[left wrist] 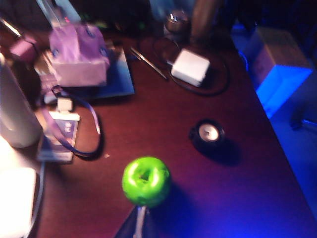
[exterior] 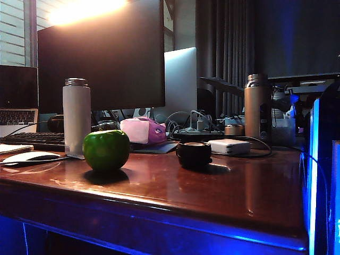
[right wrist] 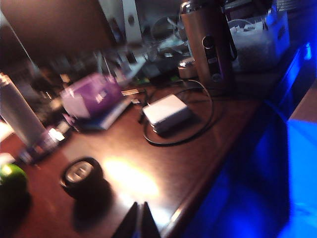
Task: Stack the black thermos bottle cap from the table onto the green apple.
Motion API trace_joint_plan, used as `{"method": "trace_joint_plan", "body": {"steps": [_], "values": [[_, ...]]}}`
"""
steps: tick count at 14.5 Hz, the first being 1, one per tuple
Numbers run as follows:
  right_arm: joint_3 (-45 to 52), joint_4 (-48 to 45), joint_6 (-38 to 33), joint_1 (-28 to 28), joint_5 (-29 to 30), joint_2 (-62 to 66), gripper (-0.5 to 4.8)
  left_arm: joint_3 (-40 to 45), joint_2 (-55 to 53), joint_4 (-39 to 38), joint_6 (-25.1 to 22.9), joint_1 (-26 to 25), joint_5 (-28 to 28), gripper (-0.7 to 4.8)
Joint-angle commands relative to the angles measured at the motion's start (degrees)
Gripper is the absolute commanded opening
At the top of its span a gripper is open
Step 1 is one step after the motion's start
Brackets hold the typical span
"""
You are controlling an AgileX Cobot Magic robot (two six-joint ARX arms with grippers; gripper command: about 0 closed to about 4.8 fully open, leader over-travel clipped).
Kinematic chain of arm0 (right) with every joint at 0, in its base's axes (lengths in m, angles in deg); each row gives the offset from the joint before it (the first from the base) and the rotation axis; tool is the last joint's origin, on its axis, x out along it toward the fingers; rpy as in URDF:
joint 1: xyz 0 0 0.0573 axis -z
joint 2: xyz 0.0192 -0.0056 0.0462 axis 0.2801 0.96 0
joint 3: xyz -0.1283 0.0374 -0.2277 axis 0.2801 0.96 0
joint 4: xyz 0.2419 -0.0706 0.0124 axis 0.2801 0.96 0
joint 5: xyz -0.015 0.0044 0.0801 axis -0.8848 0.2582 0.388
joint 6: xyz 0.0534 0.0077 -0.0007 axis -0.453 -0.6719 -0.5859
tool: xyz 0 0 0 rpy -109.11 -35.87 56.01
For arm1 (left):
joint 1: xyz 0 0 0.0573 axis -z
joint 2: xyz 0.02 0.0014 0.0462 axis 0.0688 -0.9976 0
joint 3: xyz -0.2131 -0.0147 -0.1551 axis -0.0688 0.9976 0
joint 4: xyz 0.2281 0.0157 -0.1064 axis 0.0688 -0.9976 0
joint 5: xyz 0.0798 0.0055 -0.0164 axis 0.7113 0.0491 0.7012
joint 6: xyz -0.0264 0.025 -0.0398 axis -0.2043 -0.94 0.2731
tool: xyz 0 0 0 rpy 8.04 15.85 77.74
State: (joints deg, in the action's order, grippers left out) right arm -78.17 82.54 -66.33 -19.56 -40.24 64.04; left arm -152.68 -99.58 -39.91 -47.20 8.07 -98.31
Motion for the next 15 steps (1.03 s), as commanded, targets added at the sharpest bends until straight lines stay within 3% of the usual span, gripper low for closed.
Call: {"method": "trace_joint_plan", "body": {"steps": [1,3,5,8,10,13,14,15], "values": [[-5.9,-0.5,6.1,0.0,0.3,10.8,-0.01,-0.3,0.2,-3.1,-3.1,1.3,-0.7,-0.03],[-11.6,-2.3,15.4,0.0,1.9,21.7,-0.01,-0.3,0.2,-9.1,-7.2,2.5,2.5,-0.03],[-17.7,-6.1,20.0,-0.1,4.5,33.5,-0.01,-0.3,0.3,-12.2,-7.6,3.5,6.6,-0.03],[-23.7,-11.4,19.2,-0.2,6.2,48.2,-0.01,-0.3,0.5,-12.7,-7.5,3.5,5.3,-0.03],[-23.9,-20.7,12.3,-0.1,6.6,54.9,-0.01,-0.3,0.5,-12.5,-7.5,3.5,6.9,-0.03],[-23.9,-30.4,17.0,-1.0,12.0,62.1,0.08,-0.3,0.5,-12.4,-7.5,3.5,6.8,-0.03],[-23.9,-34.1,21.2,-1.6,14.7,64.9,0.62,-0.3,0.5,-12.4,-7.5,3.5,6.8,-0.03],[-24.0,-36.8,24.0,-2.4,16.7,67.8,1.7,-0.3,0.5,-12.4,-7.5,3.5,6.8,-0.03]]}}
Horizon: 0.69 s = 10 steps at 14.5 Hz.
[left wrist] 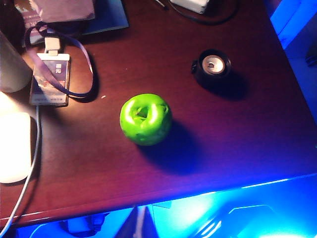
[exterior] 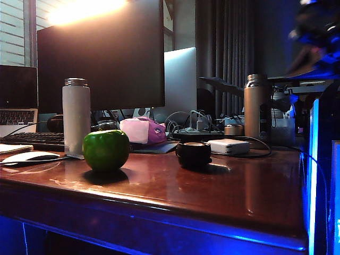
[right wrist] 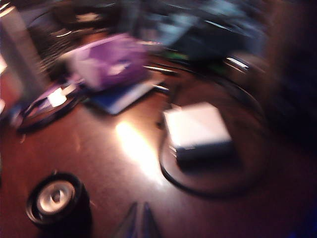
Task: Stack the black thermos bottle cap from the table onto the green apple.
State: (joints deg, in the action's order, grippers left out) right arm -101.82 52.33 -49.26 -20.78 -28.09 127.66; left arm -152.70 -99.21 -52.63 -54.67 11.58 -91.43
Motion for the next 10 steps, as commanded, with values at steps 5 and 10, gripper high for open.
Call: {"method": "trace_joint_plan", "body": {"steps": [5,10], "values": [[-0.5,-15.5,9.5,-8.4,11.1,18.7,4.79,-0.3,0.2,0.3,0.0,0.0,-0.3,-0.03],[-6.9,-13.4,10.0,-14.8,6.0,26.1,4.79,-0.3,0.2,0.3,0.0,0.0,-0.3,-0.03]]}}
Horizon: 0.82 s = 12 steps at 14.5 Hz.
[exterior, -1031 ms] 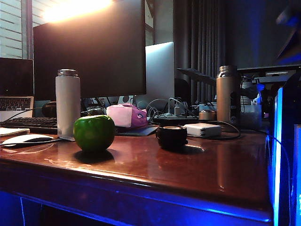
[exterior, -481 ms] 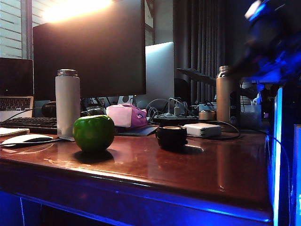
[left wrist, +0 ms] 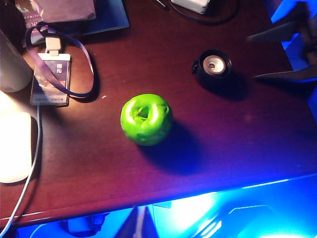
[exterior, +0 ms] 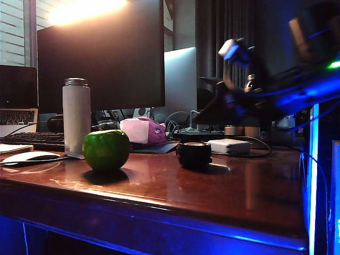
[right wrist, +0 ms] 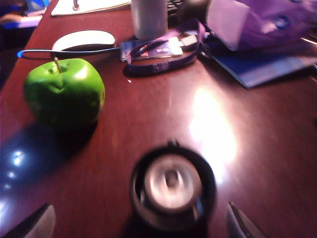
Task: Stack the black thermos bottle cap from the table onto the green apple.
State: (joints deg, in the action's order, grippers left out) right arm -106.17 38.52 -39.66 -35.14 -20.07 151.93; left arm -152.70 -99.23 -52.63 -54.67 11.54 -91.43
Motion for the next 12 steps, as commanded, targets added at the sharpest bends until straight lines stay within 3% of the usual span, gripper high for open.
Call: {"method": "trace_joint_plan", "body": {"steps": [1,6,12], "values": [[-4.3,2.3,1.2,-0.5,-2.1,3.2,4.79,-0.3,0.2,0.3,0.0,0.0,-0.3,-0.03],[-10.9,10.3,4.5,-1.4,-1.9,8.1,4.79,-0.3,0.2,0.3,0.0,0.0,-0.3,-0.03],[-12.9,11.5,5.6,-2.4,-2.5,10.3,4.79,-0.3,0.2,0.3,0.0,0.0,-0.3,-0.03]]}}
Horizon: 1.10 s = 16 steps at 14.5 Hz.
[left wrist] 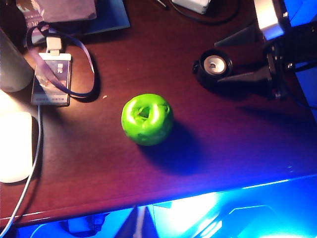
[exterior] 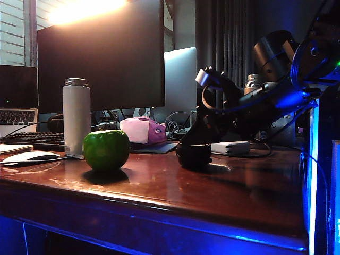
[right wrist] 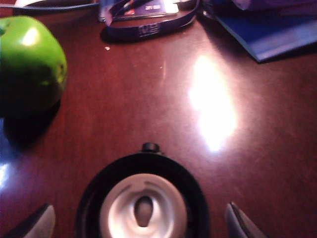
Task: Stack the black thermos bottle cap from the table onto the green apple.
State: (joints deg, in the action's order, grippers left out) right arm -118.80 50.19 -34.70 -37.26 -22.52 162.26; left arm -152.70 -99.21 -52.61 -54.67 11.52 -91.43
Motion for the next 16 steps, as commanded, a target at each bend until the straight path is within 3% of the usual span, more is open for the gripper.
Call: {"method": "trace_joint_plan", "body": {"steps": [1,16], "values": [[-0.2,-0.2,1.0,-0.3,-0.7,0.2,4.79,-0.3,0.2,0.3,0.0,0.0,-0.3,-0.03],[-4.5,5.4,4.9,-2.4,-7.5,2.4,4.79,-0.3,0.2,0.3,0.0,0.0,-0.3,-0.03]]}}
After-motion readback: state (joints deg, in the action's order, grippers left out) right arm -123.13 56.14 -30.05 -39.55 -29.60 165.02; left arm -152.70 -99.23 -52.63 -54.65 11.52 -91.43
